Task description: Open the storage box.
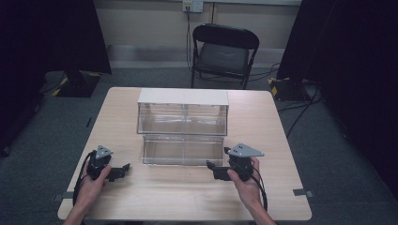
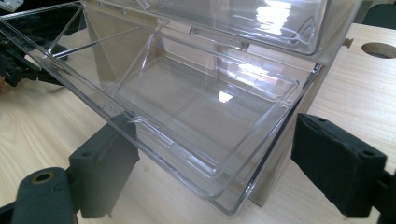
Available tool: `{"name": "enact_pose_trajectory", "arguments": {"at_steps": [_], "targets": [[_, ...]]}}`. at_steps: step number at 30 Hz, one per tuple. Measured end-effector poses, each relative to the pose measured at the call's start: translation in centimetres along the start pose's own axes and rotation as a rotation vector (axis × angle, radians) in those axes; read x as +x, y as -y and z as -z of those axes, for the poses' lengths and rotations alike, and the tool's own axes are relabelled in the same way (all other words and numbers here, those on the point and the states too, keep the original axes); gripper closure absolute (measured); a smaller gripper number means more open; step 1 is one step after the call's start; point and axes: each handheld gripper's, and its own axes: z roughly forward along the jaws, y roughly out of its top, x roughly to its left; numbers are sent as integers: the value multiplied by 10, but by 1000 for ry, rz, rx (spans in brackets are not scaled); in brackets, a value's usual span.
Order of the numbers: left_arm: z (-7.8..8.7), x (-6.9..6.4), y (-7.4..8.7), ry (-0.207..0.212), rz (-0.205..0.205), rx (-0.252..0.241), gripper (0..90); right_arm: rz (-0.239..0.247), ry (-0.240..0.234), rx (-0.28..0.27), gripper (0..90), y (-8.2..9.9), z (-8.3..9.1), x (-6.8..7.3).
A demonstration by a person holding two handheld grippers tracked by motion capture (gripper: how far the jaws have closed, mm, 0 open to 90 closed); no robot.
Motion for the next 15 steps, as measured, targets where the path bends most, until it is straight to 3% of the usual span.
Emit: {"name": "enact_pose_trajectory", "arguments": {"at_steps": [15], "targets": [[0,0,0,0,0,0,64,-6,-9,-12,134,-1,0,-1]]}}
